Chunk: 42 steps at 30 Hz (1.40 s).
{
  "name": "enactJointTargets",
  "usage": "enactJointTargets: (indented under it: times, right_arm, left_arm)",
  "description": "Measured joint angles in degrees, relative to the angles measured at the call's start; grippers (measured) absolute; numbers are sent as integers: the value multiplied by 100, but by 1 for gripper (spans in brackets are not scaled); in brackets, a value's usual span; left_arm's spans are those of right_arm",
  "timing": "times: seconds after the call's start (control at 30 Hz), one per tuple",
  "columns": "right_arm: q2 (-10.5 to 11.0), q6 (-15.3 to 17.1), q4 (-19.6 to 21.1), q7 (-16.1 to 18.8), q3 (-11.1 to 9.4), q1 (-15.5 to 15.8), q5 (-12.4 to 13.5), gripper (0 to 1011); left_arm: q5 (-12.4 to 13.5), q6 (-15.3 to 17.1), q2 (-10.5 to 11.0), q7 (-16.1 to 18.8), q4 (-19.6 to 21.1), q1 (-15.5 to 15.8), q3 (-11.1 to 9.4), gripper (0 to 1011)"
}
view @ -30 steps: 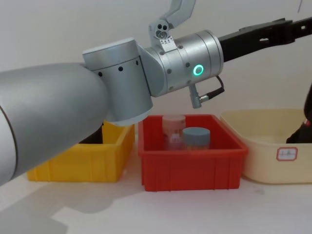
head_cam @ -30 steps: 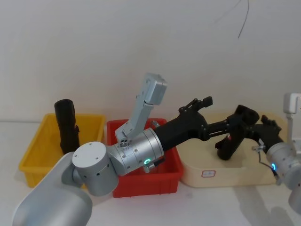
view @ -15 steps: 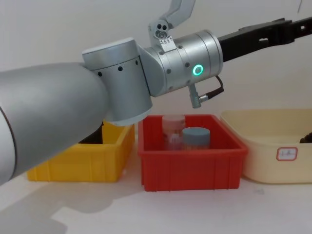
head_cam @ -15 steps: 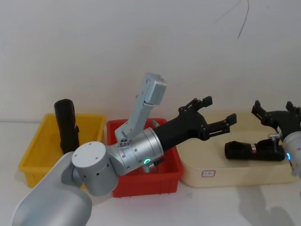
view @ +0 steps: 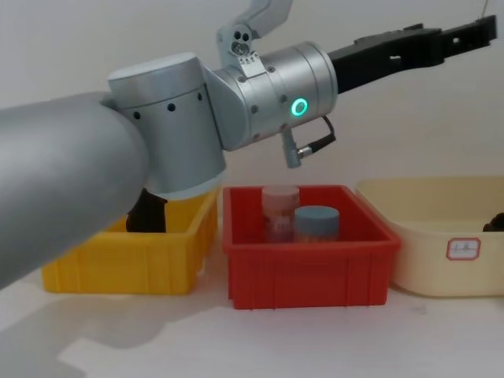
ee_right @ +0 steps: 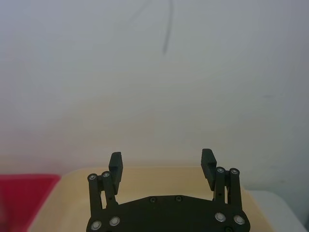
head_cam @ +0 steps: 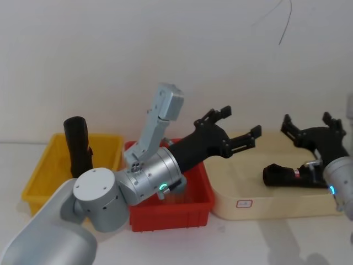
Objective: Pick up the garbage bag with the one hand and transfer it to the other hand.
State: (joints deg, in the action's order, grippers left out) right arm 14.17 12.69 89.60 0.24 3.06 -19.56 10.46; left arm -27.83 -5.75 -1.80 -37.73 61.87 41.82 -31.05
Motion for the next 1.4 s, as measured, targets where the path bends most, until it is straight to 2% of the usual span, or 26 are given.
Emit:
enactJointTargets:
  times: [0.27,0.53,1.0,1.4]
  right_arm:
    - [1,92,374,309,290,262,-28,999]
    - [-52,174,490,627,607,397,-31,1000]
    - [-202,235,317,1168,1128,389,55,1000]
    - [-257,251,71,1417,1394,302,142,1000]
  left_arm:
    - [273,43,190,624,470,-200,49,1001]
    - [570,135,367,1201,944,-409,140,1001]
    - [1200,477,694,2295,1868,-824,396,1001]
    - [1710,901,922,3071,2542,-1132,647,1001]
